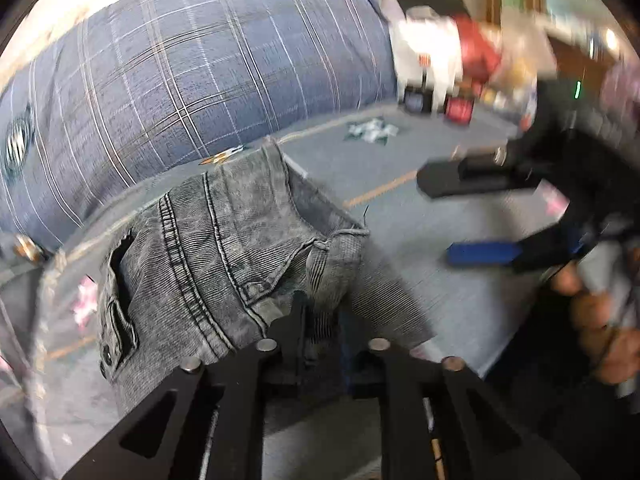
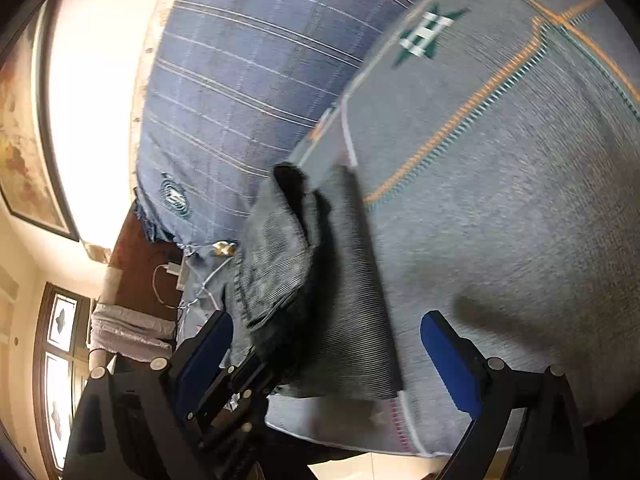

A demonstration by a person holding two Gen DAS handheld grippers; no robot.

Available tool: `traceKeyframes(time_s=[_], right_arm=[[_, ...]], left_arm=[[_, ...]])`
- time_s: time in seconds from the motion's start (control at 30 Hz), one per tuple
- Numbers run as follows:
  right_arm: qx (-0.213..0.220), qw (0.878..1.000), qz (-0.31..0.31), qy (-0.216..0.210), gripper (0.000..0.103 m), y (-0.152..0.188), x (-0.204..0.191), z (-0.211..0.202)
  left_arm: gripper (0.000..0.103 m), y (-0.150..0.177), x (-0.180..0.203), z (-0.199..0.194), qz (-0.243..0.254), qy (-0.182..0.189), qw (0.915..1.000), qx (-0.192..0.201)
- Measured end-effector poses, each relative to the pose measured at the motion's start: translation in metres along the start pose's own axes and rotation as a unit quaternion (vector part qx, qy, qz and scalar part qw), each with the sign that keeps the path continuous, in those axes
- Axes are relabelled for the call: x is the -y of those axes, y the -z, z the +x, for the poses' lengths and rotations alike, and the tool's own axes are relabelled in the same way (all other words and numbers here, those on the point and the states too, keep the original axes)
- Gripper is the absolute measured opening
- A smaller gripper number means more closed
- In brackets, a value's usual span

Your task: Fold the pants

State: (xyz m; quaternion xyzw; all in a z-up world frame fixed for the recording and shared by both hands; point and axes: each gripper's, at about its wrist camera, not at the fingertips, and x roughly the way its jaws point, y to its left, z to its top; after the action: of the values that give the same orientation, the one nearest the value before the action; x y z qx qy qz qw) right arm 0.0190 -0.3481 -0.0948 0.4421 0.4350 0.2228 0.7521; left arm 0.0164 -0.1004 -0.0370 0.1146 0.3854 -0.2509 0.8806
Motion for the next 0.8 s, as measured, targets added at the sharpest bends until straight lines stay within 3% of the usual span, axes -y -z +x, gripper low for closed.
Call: traceKeyframes(time_s=[0.07,0.17,0.2,0.3,0.4,0.53,0.63,0.7,0.8], right_arm=[[-0.006,1.000,-0.006,-0.011,0.096,0.001,-0.007,-0.001],[-0.030,0.999,-0.011,-0.029,0.096,0.002,-0.020,0.006],[-0.043,0.998,-0.015,-0.036,0.096,0.002,-0.025,0.012],[-0.066,0.997,-0.006,-0.028,0.096,0.005,-0.026,0.026],[-0.076,0.997,0.009,-0.016,0.096,0.013,-0.025,0.037],[-0.081,0.996,0.025,0.018,0.096,0.019,-0.023,0.048],[-0.080,0.996,0.028,0.035,0.095,0.021,-0.023,0.053],[-0.078,0.996,0.028,0.042,0.090,0.018,-0.024,0.057],[-0.083,0.994,0.026,0.063,0.071,0.015,-0.031,0.073]], left_arm=[[0.052,0.000,-0.008,-0.020,-0.028,0.045,0.9985,0.015],[0.058,0.006,-0.021,-0.053,-0.052,0.065,0.9951,0.054],[0.060,0.009,-0.027,-0.060,-0.058,0.060,0.9944,0.064],[0.066,0.019,-0.057,-0.077,-0.082,-0.027,0.9918,0.094],[0.066,0.030,-0.088,-0.072,-0.132,-0.091,0.9839,0.077],[0.066,0.045,-0.116,-0.052,-0.189,-0.116,0.9737,0.054],[0.066,0.050,-0.120,-0.032,-0.192,-0.113,0.9744,0.030],[0.066,0.054,-0.118,-0.026,-0.189,-0.114,0.9749,0.026],[0.069,0.057,-0.119,-0.020,-0.187,-0.114,0.9754,0.027]])
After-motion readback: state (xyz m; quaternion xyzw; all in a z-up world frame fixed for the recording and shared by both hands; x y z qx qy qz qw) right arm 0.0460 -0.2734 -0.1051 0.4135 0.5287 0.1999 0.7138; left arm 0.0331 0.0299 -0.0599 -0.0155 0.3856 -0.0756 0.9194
